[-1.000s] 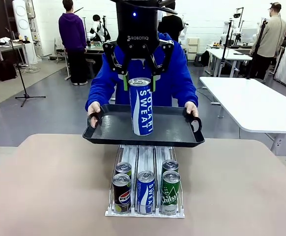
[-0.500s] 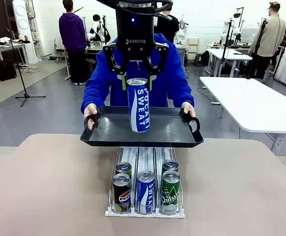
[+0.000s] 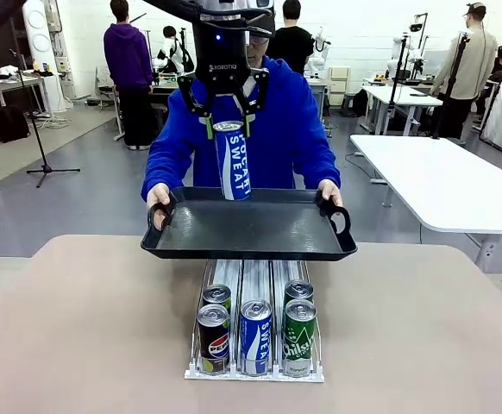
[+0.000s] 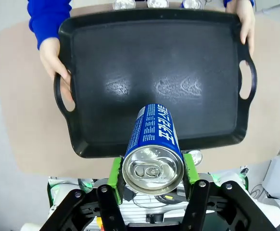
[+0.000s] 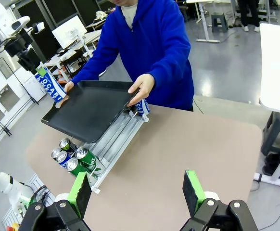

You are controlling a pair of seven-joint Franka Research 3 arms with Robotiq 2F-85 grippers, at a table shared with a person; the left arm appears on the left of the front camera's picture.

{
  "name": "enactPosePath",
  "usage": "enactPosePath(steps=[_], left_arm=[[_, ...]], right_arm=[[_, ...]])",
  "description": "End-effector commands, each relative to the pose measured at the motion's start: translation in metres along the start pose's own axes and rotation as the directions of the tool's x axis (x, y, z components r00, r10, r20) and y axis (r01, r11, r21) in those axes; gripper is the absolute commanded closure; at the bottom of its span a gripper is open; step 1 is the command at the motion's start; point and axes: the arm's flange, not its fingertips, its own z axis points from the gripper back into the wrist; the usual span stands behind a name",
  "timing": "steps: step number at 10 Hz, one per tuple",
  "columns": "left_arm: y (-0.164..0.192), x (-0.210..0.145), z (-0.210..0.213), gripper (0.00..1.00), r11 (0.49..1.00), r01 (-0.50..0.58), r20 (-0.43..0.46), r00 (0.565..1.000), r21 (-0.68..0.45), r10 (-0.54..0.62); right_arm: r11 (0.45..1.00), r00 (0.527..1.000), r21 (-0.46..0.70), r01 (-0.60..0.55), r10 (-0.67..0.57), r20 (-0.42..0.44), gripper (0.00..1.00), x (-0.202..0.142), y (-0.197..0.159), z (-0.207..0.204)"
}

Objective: Retrieve and hand over the desired beverage to the person.
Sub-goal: Place the picked can on the Handle tray extended by the person.

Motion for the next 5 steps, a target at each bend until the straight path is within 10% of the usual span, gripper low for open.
enactPosePath(steps=[1, 5], left_arm=[[0.001, 0.021, 0.016, 0.42, 0.999, 0.028, 0.020, 0.999, 0.026, -0.028], [0.033, 0.031, 0.002, 0.42, 0.989, 0.135, 0.086, 0.986, 0.052, -0.139]], right_arm=[[1.000, 1.000, 0.015, -0.005, 0.005, 0.001, 0.00, 0.000, 0.000, -0.002], [1.000, 1.000, 0.015, -0.005, 0.005, 0.001, 0.00, 0.000, 0.000, -0.002]])
